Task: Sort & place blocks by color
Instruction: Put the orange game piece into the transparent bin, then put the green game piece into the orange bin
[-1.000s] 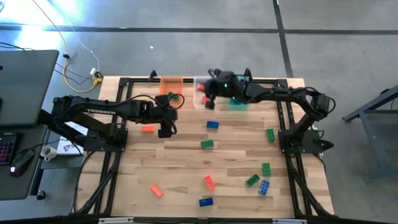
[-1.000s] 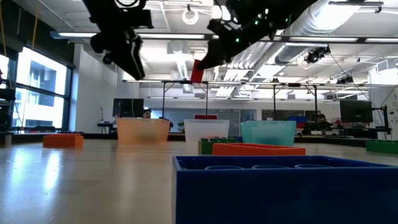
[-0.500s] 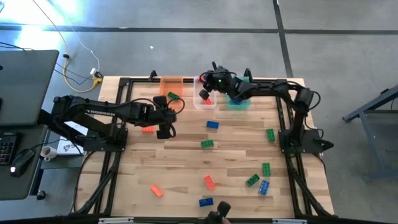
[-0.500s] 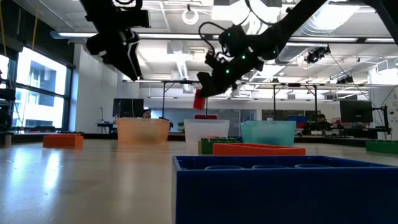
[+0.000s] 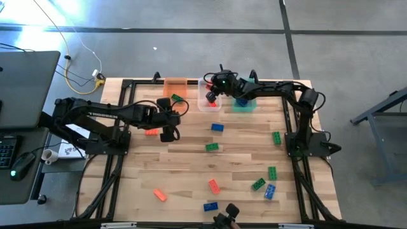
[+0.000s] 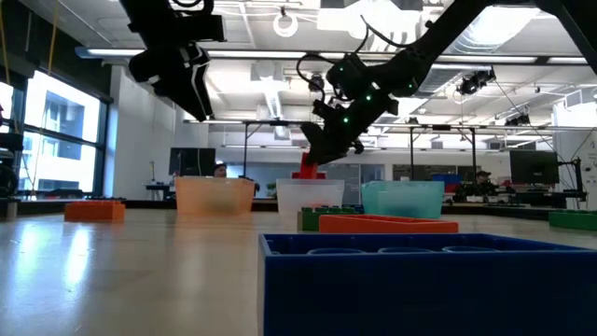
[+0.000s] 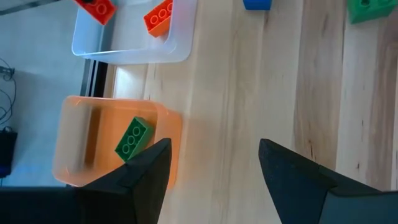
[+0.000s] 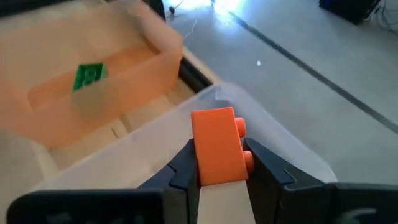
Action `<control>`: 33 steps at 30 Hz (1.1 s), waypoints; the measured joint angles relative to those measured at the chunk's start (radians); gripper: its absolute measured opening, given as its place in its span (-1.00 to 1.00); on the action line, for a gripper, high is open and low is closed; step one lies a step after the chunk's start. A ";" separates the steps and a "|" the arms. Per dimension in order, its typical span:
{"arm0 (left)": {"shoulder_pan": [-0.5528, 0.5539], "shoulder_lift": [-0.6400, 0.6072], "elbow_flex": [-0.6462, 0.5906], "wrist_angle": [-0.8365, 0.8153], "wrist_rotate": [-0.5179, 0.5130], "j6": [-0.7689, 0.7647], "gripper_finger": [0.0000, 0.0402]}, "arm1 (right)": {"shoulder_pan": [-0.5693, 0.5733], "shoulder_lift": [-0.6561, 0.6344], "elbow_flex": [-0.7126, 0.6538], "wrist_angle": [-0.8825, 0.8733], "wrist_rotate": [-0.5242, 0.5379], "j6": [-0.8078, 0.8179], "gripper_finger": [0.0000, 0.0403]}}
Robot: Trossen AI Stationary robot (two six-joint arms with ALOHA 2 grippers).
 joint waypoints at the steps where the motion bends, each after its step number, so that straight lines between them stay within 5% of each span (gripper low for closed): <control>1: 0.000 0.000 0.000 0.000 0.000 0.000 0.14 | 0.001 0.000 0.000 -0.015 0.000 0.000 -0.57; 23: 0.000 0.000 0.000 0.000 0.003 0.000 0.14 | 0.007 -0.002 0.040 -0.151 0.033 -0.009 -0.20; 33: 0.000 0.000 0.000 0.000 0.003 0.000 0.14 | 0.077 -0.041 0.279 -0.694 0.031 -0.050 -0.27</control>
